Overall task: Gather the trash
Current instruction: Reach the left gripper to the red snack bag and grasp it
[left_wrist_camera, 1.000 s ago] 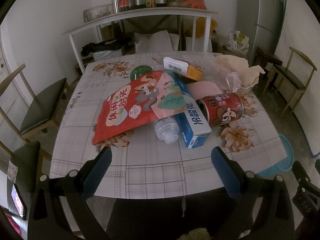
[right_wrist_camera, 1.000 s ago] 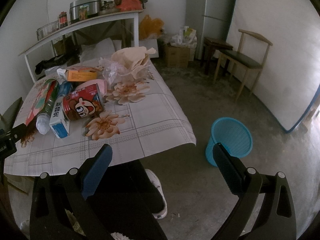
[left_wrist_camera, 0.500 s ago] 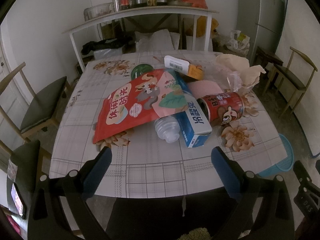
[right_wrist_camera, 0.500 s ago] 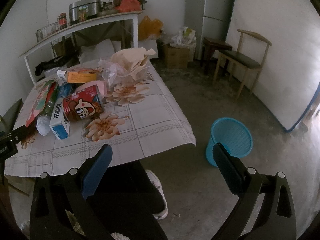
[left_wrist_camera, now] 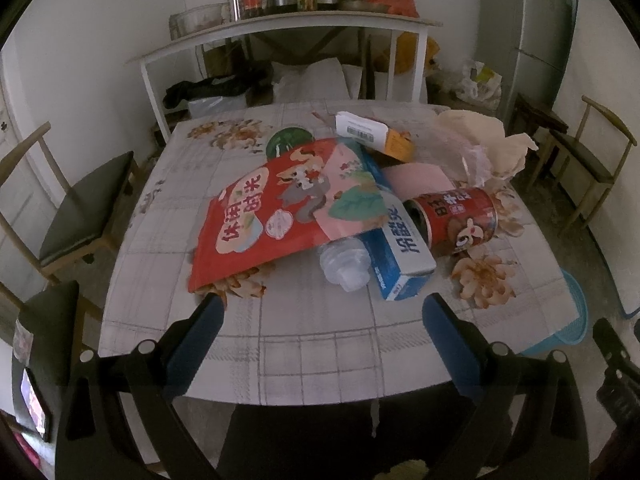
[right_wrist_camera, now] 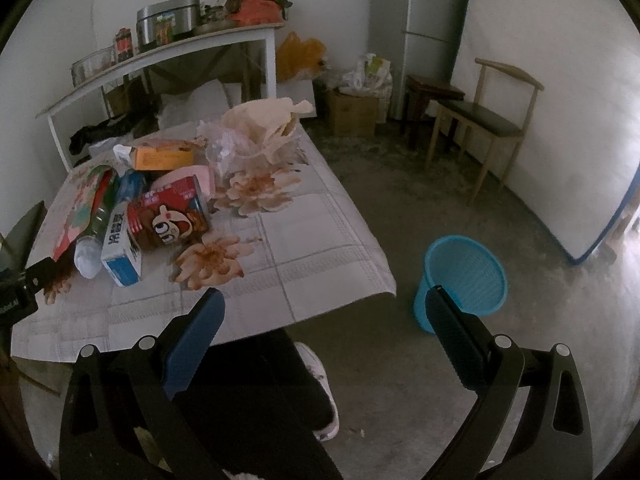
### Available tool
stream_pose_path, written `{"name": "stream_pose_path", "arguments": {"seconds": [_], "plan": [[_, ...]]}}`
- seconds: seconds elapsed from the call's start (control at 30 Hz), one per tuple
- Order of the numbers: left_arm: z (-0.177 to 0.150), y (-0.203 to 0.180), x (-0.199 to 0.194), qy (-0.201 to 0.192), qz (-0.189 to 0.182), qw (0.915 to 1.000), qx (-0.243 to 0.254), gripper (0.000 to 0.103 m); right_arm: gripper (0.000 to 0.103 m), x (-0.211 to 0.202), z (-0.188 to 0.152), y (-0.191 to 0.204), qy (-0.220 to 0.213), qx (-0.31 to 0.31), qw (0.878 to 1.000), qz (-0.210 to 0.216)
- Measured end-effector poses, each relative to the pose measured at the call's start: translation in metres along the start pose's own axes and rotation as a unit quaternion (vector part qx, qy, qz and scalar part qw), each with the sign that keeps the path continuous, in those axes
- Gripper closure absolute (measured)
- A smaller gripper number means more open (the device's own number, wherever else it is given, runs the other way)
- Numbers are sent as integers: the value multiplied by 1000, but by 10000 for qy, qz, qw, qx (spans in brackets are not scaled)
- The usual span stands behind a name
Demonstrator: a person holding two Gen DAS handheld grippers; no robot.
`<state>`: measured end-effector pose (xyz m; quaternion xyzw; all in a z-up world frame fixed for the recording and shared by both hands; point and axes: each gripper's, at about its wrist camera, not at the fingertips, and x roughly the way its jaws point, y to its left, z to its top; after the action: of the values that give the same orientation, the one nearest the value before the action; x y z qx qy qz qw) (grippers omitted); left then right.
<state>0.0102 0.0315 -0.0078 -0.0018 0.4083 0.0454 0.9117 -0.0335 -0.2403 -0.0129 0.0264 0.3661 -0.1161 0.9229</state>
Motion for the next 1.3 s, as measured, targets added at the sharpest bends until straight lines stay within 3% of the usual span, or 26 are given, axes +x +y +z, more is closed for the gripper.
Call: {"name": "stream_pose_path", "arguments": {"seconds": [0.37, 0.43, 0.5, 0.57, 0.73, 0.93, 1.07, 1.13, 1.23, 1.3], "plan": [[1, 64, 17, -342, -4, 9994, 55, 6, 7, -1, 40, 52, -490, -375, 9974, 369], [-4, 75, 20, -497, -184, 9985, 127, 6, 7, 6, 47, 64, -558, -455, 9963, 466], [-7, 83, 22, -722, -660, 9948, 283, 6, 7, 13, 50, 73, -575, -509, 9957, 520], [-8, 86, 24, -924, -793, 9918, 389, 6, 7, 22, 53, 88, -561, -624, 9942, 666], [-7, 77, 45, -1179, -337, 9829, 1374, 6, 7, 37, 60, 119, -379, -762, 9923, 894], [-15, 64, 82, -906, -2, 9609, 2616, 6, 7, 46, 62, 132, -263, -813, 9927, 851], [-17, 45, 105, -1024, 360, 9294, 3526, 6, 7, 52, 67, 133, -136, -711, 9939, 826], [-14, 42, 109, -1073, 403, 9235, 3661, 7, 7, 51, 70, 133, -146, -682, 9942, 819], [-10, 39, 115, -1084, 483, 9145, 3868, 19, 7, 49, 74, 133, -202, -660, 9943, 810], [-7, 39, 115, -1043, 401, 9129, 3926, 33, 7, 50, 76, 131, -209, -602, 9946, 819]]}}
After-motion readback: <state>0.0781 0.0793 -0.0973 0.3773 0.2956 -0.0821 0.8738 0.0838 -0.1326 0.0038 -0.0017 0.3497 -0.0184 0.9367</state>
